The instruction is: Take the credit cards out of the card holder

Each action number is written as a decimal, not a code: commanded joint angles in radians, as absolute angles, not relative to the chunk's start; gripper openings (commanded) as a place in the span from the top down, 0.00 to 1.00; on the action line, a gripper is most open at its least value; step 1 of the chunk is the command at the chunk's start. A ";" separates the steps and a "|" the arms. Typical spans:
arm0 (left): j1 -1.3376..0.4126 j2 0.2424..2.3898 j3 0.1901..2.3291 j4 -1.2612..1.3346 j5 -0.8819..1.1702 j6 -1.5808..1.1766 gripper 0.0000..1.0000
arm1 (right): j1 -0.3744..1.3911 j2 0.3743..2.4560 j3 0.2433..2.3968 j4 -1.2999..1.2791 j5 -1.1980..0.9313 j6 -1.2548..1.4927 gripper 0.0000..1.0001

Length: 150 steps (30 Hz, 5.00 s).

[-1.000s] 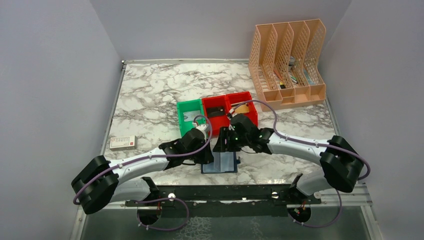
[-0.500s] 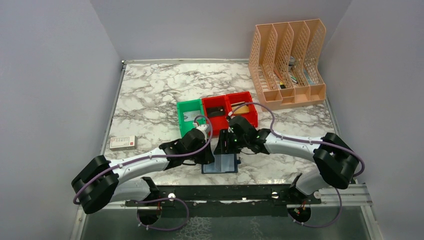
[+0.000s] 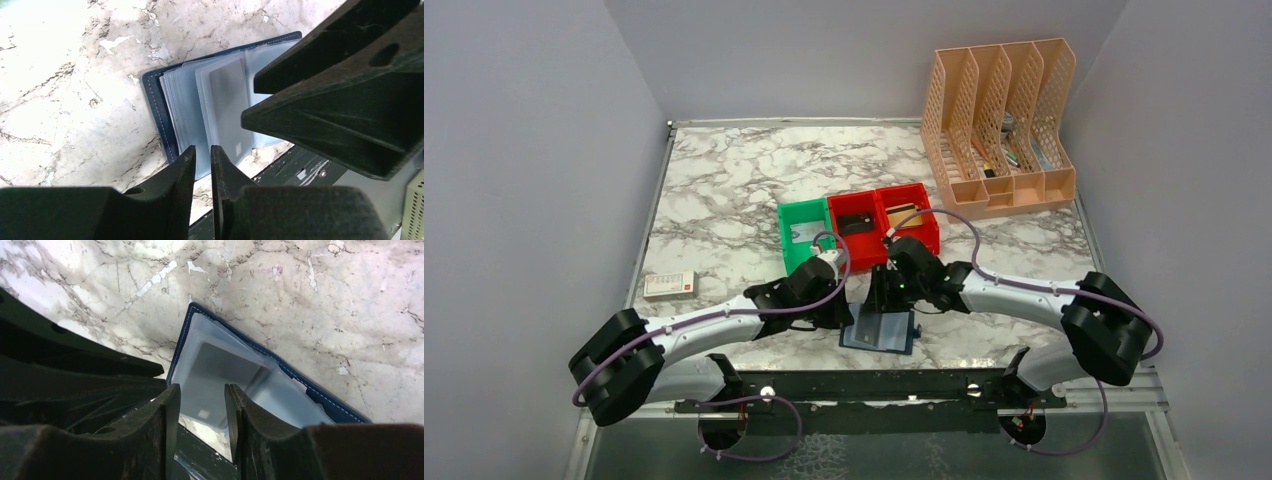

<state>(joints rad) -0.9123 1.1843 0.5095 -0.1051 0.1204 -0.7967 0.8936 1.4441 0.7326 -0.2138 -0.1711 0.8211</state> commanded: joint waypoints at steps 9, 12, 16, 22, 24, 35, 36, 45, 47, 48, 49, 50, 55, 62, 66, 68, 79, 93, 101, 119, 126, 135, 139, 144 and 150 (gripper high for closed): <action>-0.919 1.182 0.528 -0.097 0.101 -0.792 0.76 | 0.891 1.382 0.697 -0.265 -0.116 0.807 0.53; -0.920 1.158 0.525 -0.101 0.079 -0.803 0.69 | 0.891 1.411 0.694 -0.249 -0.143 0.807 0.54; -0.919 1.143 0.515 -0.091 0.084 -0.816 0.57 | 0.891 1.443 0.667 -0.194 -0.160 0.825 0.61; -0.920 1.169 0.491 -0.055 0.130 -0.831 0.51 | 0.890 1.484 0.632 -0.163 -0.165 0.853 0.65; -0.919 1.182 0.489 -0.034 0.154 -0.832 0.51 | 0.890 1.485 0.609 -0.146 -0.158 0.866 0.68; -0.939 1.212 0.505 0.003 0.178 -0.842 0.67 | 0.859 1.499 0.547 -0.094 -0.165 0.883 0.84; -0.943 1.212 0.507 0.005 0.179 -0.842 0.68 | 0.858 1.501 0.544 -0.094 -0.167 0.882 0.84; -0.949 1.220 0.533 -0.068 0.114 -0.836 0.61 | 0.848 1.500 0.543 -0.094 -0.171 0.876 0.85; -0.950 1.217 0.539 -0.093 0.086 -0.831 0.58 | 0.848 1.503 0.543 -0.093 -0.172 0.877 0.85; -0.950 1.217 0.541 -0.096 0.081 -0.830 0.57 | 0.848 1.504 0.543 -0.092 -0.172 0.876 0.85; -0.950 1.220 0.540 -0.096 0.080 -0.829 0.56 | 0.848 1.507 0.543 -0.092 -0.173 0.876 0.85; -0.950 1.225 0.540 -0.095 0.081 -0.830 0.56 | 0.847 1.509 0.544 -0.091 -0.173 0.874 0.85; -0.957 1.259 0.544 -0.091 0.082 -0.830 0.56 | 0.846 1.515 0.550 -0.089 -0.179 0.869 0.85; -0.969 1.266 0.551 -0.064 0.100 -0.831 0.62 | 0.847 1.521 0.552 -0.083 -0.182 0.868 0.86; -0.973 1.256 0.559 -0.060 0.110 -0.829 0.70 | 0.847 1.531 0.552 -0.076 -0.189 0.867 0.86; -0.974 1.245 0.561 -0.035 0.138 -0.827 0.74 | 0.847 1.532 0.553 -0.074 -0.189 0.864 0.86; -0.982 1.243 0.584 0.053 0.238 -0.825 0.72 | 0.845 1.349 0.603 -0.140 -0.145 0.845 0.65; -1.050 1.365 0.655 0.098 0.272 -0.800 0.64 | 0.833 1.133 0.575 -0.377 0.041 0.935 0.58; -1.055 1.411 0.695 0.006 0.188 -0.787 0.73 | 0.831 1.083 0.563 -0.396 0.046 0.935 0.58; -1.055 1.349 0.629 -0.128 0.007 -0.798 0.65 | 0.831 1.190 0.500 -0.239 -0.240 0.931 0.67; -1.055 1.309 0.629 -0.176 -0.063 -0.795 0.64 | 0.831 1.221 0.486 -0.254 -0.213 0.940 0.67; -1.054 1.263 0.623 -0.249 -0.149 -0.808 0.62 | 0.831 1.228 0.483 -0.253 -0.203 0.944 0.67; -1.054 1.259 0.616 -0.277 -0.174 -0.819 0.61 | 0.831 1.216 0.476 -0.252 -0.196 0.950 0.67; -1.053 1.260 0.601 -0.296 -0.188 -0.832 0.60 | 0.831 1.229 0.479 -0.245 -0.203 0.953 0.67; -1.053 1.265 0.587 -0.289 -0.178 -0.839 0.60 | 0.831 1.235 0.469 -0.205 -0.225 0.957 0.68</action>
<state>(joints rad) -1.0538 1.2778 0.5976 -0.2802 -0.1520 -0.8268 0.8356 1.2278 0.4839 -0.2600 -0.2047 0.9428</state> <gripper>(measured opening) 0.402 0.330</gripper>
